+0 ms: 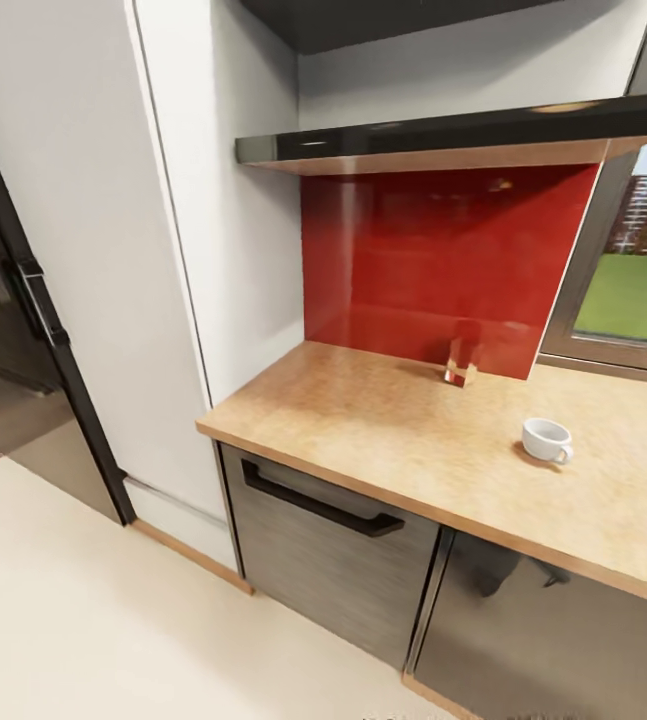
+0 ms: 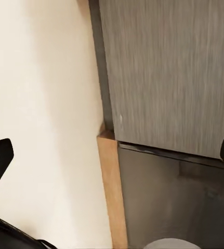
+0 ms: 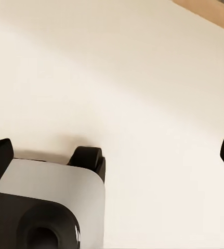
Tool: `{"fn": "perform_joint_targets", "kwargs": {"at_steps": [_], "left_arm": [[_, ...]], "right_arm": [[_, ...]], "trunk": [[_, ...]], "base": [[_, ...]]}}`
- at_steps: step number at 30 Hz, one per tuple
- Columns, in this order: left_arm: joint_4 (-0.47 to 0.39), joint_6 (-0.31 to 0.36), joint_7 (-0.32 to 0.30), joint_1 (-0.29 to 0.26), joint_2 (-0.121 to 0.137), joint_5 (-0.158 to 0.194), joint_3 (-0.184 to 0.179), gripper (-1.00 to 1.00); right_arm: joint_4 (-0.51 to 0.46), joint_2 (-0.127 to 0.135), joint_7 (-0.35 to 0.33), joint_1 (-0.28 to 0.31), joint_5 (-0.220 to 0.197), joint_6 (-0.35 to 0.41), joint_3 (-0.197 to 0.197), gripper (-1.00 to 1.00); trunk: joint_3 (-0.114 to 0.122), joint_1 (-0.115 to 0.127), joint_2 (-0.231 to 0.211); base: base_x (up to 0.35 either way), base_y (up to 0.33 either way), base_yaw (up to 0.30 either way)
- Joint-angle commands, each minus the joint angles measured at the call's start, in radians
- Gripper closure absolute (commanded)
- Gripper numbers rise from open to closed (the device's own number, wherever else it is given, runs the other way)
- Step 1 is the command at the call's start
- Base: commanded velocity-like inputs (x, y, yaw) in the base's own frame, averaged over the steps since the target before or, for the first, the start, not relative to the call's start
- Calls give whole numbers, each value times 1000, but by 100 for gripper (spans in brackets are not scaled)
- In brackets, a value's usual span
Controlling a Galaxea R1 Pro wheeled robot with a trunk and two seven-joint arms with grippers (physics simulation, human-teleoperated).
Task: Set up a coffee station on the kitchen countertop: keep the coffee maker on the countertop, move the bottle of coffee from the kitchen shelf to the counter next to the coffee maker, place a paper coffee filter on top of the coffee maker, put the saucer next to the coffee maker with the coffee cup on the saucer, and place the electric kettle next to the coffee maker.
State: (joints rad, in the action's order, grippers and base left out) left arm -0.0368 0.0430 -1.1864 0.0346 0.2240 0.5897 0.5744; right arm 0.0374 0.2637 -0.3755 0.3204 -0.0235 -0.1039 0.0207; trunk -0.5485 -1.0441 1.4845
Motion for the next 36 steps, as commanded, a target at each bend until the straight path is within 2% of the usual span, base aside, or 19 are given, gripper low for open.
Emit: {"fn": "perform_joint_targets", "kwargs": {"at_steps": [1,18,24,36], "left_arm": [[-1,5,-2,1,0,10,-8,-100],[-2,5,-2,1,0,10,-8,-100],[-2,5,-1,1,0,10,-9,-100],[-2,5,-1,1,0,10,-10,-100]], "right_arm": [[4,0,-3,2,-3,-7,2,-100],[4,0,-3,2,-3,-7,2,-100],[4,0,-2,2,-3,-7,2,-100],[4,0,-2,2,-4,-7,2,-100]], "trunk": [[-1,0,0],[-1,0,0],[-1,0,0],[-1,0,0]], "base": [[0,0,-282],[0,0,-278],[23,88,-79],[95,281,-5]]}}
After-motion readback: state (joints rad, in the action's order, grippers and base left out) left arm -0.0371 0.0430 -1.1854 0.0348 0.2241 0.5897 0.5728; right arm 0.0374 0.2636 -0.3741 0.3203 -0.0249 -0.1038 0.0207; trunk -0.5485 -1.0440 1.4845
